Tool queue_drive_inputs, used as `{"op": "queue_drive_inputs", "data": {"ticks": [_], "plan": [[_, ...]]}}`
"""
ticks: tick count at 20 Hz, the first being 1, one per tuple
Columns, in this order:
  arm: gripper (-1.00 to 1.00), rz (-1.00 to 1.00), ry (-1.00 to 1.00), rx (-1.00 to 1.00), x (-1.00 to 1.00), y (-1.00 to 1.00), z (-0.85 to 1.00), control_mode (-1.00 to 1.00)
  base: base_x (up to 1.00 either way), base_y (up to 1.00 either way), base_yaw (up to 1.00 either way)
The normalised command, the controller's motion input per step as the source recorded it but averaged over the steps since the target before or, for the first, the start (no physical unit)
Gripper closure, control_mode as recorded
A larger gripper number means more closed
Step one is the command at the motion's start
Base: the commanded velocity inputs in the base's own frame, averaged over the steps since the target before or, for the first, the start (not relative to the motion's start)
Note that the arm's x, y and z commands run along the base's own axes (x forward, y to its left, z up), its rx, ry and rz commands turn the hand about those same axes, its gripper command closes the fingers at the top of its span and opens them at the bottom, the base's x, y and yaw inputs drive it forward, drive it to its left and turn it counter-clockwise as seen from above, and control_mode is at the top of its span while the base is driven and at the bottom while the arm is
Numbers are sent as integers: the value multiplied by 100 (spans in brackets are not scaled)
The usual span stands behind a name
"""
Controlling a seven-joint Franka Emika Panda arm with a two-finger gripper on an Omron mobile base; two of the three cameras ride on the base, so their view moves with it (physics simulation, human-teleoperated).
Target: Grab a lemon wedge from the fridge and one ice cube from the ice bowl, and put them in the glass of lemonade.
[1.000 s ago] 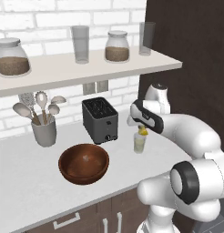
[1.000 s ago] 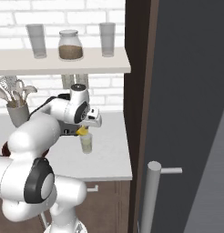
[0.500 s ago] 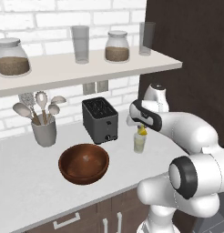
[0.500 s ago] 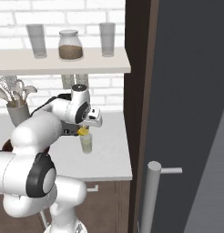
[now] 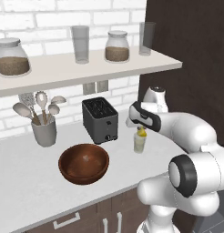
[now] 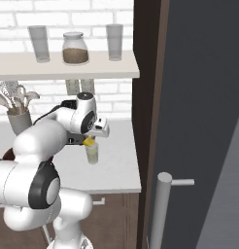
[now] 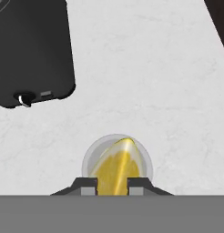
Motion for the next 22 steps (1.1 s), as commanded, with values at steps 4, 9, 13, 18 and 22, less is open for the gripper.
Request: {"op": "queue_drive_inputs", "data": {"ticks": [4,9,13,18,22], "plan": [[100,0,0,0,16,0,0,-100,0,0,0],[100,0,0,0,1,-1,-9,-100,0,0,0],[100,0,0,0,0,0,-2,-100,0,0,0],[-100,0,0,0,0,0,0,-100,0,0,0],[-100,0,0,0,0,0,0,-100,0,0,0]]}}
